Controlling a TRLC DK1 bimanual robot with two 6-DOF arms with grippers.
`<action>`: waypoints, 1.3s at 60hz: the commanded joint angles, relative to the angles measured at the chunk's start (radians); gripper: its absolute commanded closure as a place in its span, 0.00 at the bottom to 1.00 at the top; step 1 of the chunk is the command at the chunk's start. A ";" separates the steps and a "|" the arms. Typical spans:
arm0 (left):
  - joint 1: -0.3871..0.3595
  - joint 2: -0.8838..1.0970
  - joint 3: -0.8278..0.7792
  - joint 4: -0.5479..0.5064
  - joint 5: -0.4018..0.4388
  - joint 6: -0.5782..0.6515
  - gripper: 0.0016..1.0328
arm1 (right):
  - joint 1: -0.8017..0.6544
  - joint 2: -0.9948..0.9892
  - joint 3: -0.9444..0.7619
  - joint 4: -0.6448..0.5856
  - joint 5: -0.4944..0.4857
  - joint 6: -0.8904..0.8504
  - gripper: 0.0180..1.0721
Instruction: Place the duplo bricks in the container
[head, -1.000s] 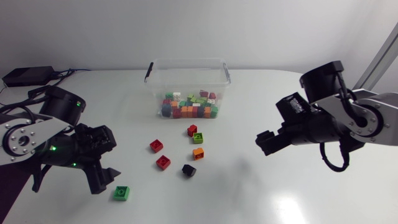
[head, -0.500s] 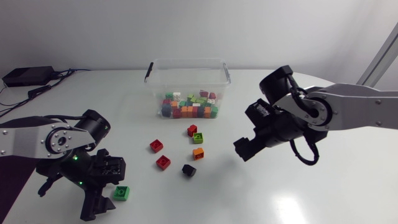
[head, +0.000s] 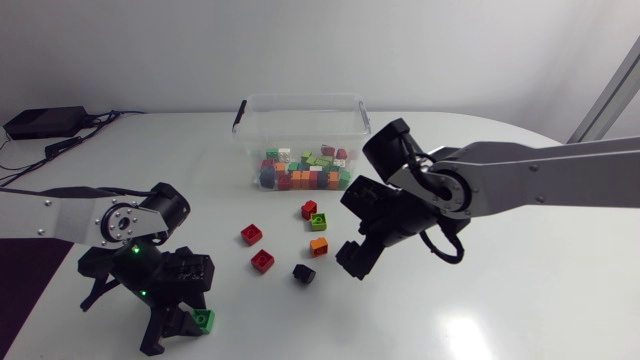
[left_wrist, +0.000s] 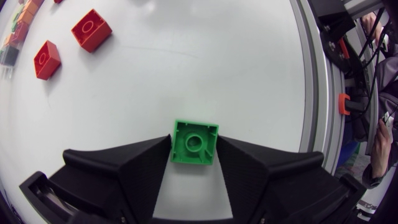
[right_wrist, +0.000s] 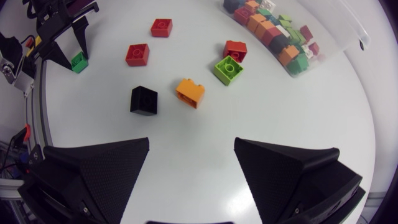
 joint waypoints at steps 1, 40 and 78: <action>-0.009 0.018 0.021 0.007 0.023 0.038 0.60 | 0.001 0.080 0.051 0.010 -0.006 -0.067 0.06; -0.064 0.006 0.036 0.002 0.049 0.024 0.60 | 0.110 0.387 0.419 -0.252 0.180 0.426 0.07; 0.077 -0.058 0.504 0.004 0.234 -0.212 0.60 | 0.133 0.500 0.472 -0.225 0.223 0.496 0.43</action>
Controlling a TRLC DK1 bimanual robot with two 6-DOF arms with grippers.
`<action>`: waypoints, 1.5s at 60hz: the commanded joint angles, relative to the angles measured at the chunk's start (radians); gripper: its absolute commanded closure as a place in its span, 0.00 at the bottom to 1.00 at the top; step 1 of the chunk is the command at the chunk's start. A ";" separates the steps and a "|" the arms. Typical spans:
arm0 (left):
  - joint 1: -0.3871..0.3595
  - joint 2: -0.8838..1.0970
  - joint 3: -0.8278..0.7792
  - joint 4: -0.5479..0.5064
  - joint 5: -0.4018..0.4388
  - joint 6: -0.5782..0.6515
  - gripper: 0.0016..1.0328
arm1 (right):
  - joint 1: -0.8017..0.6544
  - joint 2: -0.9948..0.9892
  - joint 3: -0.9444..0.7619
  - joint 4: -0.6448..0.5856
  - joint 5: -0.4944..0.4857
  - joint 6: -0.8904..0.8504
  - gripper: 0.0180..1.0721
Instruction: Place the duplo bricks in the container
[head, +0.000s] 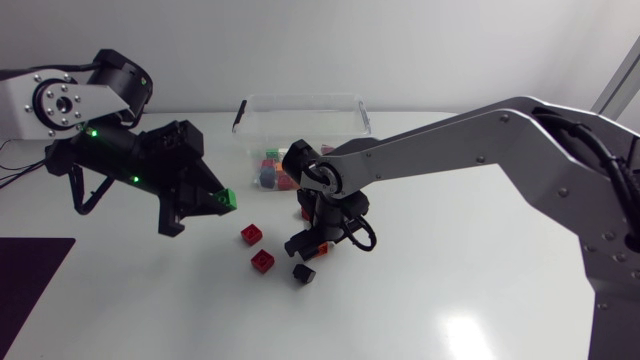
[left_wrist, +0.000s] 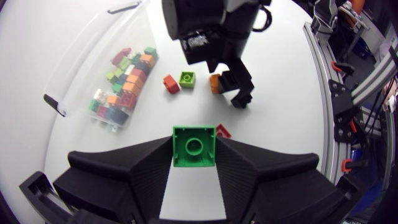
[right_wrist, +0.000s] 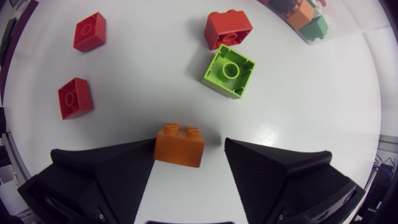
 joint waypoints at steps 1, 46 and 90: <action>0.006 0.034 0.069 0.035 0.030 -0.079 0.60 | 0.007 0.021 0.004 0.014 0.007 0.033 0.44; -0.042 0.405 0.444 0.525 -0.033 -0.573 0.58 | -0.083 -0.258 -0.018 0.010 0.018 -0.041 0.61; 0.029 0.126 0.107 0.589 -0.229 -0.548 0.06 | -0.224 -0.201 0.283 0.289 0.043 -0.171 0.60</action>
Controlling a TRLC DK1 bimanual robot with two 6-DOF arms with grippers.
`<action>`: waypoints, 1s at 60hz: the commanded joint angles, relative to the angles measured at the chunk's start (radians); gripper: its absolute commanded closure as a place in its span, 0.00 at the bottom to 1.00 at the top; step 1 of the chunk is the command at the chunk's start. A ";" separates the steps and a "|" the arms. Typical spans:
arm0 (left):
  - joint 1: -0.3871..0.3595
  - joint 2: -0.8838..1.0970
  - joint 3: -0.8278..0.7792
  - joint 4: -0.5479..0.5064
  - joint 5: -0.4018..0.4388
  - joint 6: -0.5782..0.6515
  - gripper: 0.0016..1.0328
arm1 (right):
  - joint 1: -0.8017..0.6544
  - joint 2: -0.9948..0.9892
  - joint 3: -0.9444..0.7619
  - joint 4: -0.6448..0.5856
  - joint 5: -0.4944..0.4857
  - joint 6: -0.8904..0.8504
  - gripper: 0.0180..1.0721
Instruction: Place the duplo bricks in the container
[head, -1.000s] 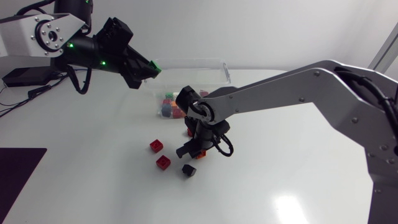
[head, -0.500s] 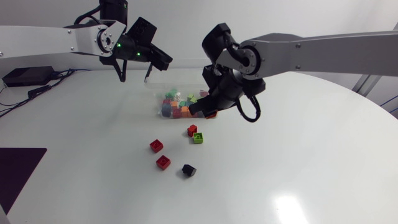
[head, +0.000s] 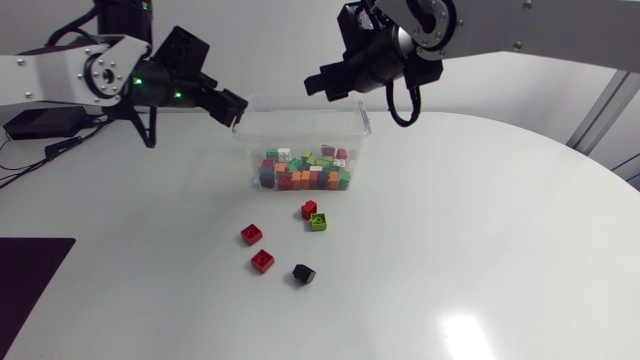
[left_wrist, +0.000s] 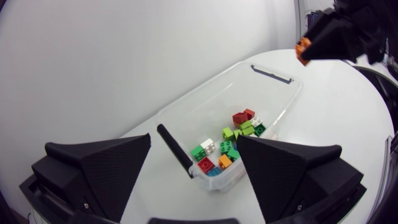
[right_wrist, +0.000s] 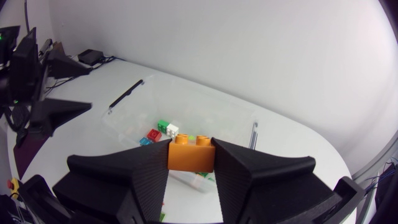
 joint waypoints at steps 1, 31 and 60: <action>0.012 -0.067 -0.084 -0.043 0.014 0.047 0.06 | -0.027 0.081 0.031 0.042 0.011 -0.022 0.60; -0.069 -0.031 -0.323 -0.275 0.040 0.205 0.06 | -0.033 0.374 0.318 0.045 0.037 -0.039 0.10; -0.146 0.207 -0.254 -0.273 -0.058 0.118 0.13 | 0.036 -0.026 -0.118 -0.031 0.040 -0.039 0.05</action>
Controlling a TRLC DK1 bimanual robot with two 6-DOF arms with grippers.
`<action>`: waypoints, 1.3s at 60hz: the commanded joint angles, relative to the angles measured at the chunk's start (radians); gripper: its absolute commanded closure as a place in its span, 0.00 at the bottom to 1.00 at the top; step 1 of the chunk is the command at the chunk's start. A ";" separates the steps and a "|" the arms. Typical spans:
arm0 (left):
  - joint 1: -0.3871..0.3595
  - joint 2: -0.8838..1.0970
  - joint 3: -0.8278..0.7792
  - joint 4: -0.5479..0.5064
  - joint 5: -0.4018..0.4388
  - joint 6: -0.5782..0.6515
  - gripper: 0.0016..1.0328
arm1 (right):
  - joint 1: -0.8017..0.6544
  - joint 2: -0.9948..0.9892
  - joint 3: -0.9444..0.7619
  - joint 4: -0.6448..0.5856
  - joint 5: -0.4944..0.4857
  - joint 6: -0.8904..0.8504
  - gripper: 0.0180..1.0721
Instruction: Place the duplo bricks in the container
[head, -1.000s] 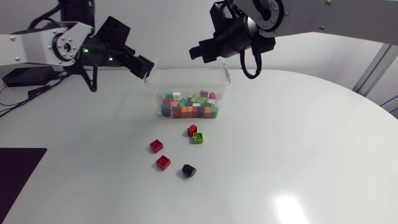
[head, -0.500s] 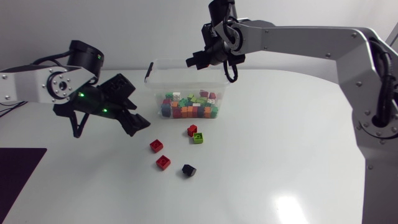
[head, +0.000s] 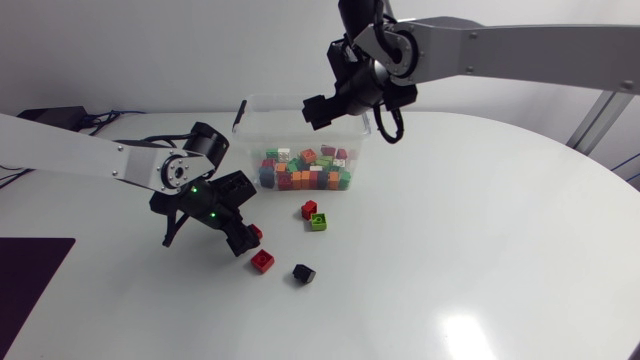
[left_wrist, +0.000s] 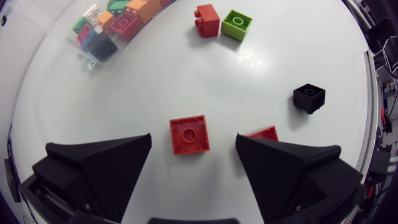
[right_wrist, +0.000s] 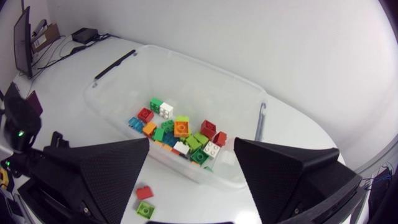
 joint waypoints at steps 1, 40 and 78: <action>-0.006 0.044 0.028 -0.008 -0.005 -0.019 0.14 | 0.029 -0.110 -0.117 -0.009 -0.001 -0.006 0.05; 0.002 0.065 0.020 -0.040 -0.012 0.009 0.64 | 0.119 -0.167 -0.566 0.181 -0.151 -0.354 0.05; -0.040 -0.199 0.049 -0.078 0.005 -0.014 0.64 | -0.074 0.150 -0.373 0.083 -0.502 -0.781 0.05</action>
